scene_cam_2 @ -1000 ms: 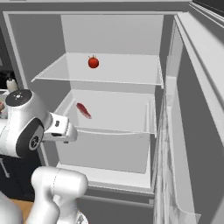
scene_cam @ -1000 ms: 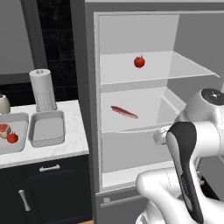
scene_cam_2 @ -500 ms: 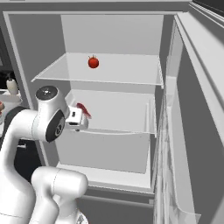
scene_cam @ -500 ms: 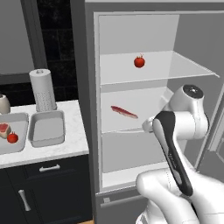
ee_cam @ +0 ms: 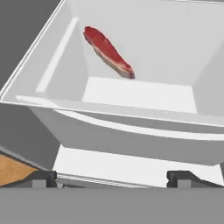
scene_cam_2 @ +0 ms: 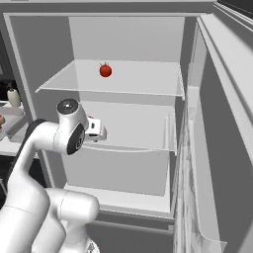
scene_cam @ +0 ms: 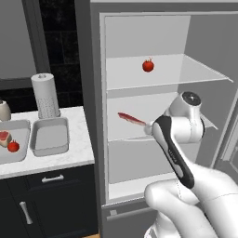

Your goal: Place one tomato and one steak in each tupperware on the nearby counter, to pack two identical lunches.

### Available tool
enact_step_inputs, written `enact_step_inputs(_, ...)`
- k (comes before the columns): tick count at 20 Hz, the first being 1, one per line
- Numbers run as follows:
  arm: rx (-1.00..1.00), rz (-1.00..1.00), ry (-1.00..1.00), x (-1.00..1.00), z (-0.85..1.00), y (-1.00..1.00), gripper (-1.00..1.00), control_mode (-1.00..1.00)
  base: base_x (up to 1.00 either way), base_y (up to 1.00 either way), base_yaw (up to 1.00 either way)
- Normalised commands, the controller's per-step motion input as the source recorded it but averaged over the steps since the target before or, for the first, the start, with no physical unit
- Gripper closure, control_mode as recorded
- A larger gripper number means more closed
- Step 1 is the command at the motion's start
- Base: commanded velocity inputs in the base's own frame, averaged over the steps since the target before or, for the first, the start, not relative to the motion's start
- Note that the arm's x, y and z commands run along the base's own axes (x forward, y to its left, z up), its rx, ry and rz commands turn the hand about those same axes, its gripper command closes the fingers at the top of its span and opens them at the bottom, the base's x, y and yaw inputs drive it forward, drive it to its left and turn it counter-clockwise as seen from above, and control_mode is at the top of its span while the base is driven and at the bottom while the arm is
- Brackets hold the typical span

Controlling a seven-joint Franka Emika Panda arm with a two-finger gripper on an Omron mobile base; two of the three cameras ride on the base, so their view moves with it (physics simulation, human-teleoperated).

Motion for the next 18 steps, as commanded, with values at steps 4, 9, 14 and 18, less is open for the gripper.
enact_step_inputs(4,0.00,0.01,-0.03,0.63,-0.29,0.00,-1.00,-1.00,0.00,0.00,0.00)
enact_step_inputs(9,0.01,0.00,0.00,0.61,-0.12,0.00,-1.00,-1.00,0.00,0.00,0.00)
enact_step_inputs(14,0.00,0.04,0.00,0.48,-0.12,0.05,-1.00,-1.00,0.00,0.00,0.00)
enact_step_inputs(18,0.00,0.10,0.00,0.32,-0.29,0.13,-1.00,-1.00,0.00,0.00,0.00)
